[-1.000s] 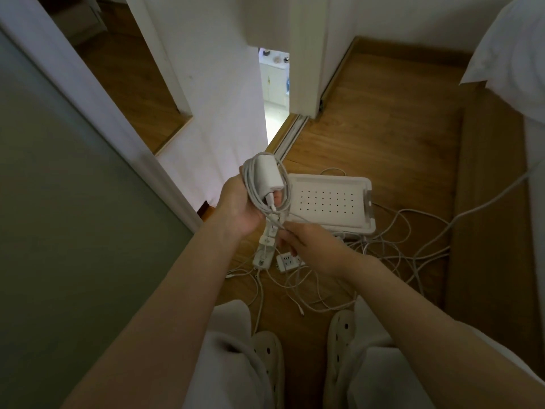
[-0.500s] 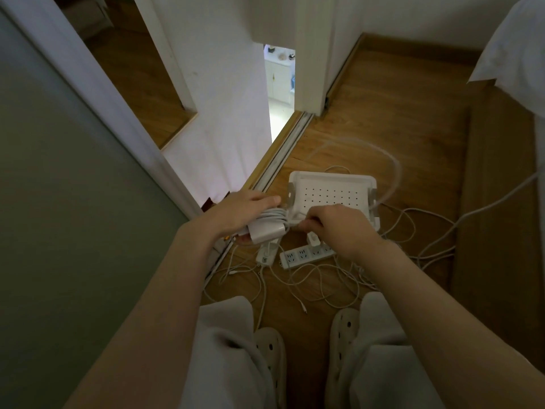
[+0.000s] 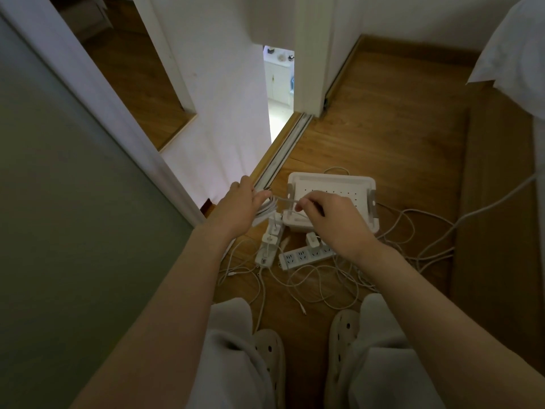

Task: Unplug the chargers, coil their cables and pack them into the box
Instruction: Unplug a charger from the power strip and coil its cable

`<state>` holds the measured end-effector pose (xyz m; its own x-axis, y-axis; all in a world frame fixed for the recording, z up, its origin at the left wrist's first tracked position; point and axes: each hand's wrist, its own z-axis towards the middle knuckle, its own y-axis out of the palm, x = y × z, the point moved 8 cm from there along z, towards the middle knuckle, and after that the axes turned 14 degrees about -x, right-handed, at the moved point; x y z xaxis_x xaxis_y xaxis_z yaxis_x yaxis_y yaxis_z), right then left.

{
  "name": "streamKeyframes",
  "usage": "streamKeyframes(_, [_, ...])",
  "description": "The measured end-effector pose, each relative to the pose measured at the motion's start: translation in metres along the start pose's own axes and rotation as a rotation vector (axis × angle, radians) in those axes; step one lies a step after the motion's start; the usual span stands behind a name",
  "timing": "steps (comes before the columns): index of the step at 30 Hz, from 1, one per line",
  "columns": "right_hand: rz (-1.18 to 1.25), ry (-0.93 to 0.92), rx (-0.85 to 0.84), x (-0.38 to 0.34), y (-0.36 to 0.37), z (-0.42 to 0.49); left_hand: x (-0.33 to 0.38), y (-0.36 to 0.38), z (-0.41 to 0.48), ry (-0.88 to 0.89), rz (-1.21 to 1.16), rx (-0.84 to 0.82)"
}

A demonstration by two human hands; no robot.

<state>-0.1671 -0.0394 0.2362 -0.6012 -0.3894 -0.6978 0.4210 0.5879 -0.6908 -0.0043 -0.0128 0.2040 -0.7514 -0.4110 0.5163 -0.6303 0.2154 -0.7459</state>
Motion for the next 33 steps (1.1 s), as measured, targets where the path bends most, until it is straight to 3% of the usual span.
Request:
streamKeyframes(4, [-0.057,-0.074,-0.075,-0.020,0.021,-0.008,0.000,0.003,0.001,-0.048,0.095,0.008])
streamKeyframes(8, [-0.131,-0.194,-0.147,-0.038,0.047,-0.017,-0.004,0.006,0.003,-0.094,-0.089,0.043])
streamKeyframes(14, [-0.152,-0.222,-0.196,-0.040,0.066,-0.018,-0.003,0.007,0.003,-0.149,-0.693,0.059])
streamKeyframes(17, [-0.097,-0.221,-0.174,-0.036,0.064,-0.014,0.004,0.011,-0.004,-0.143,-1.110,0.029])
streamKeyframes(20, [0.033,-0.196,-0.212,-0.030,0.065,-0.010,0.015,0.014,-0.011,-0.069,-1.544,-0.020])
streamKeyframes(22, [0.104,-0.155,-0.251,-0.024,0.065,-0.006,0.020,0.010,-0.013,0.000,-1.663,-0.056])
streamKeyframes(27, [0.084,-0.092,-0.327,-0.006,0.061,0.000,0.021,0.005,-0.018,0.036,-1.708,-0.147])
streamKeyframes(30, [0.041,-0.031,-0.329,0.008,0.051,0.005,0.016,-0.005,-0.020,0.036,-1.513,-0.123])
streamKeyframes(33, [-0.037,0.040,-0.295,0.018,0.041,0.009,0.010,-0.015,-0.021,0.052,-1.174,-0.090])
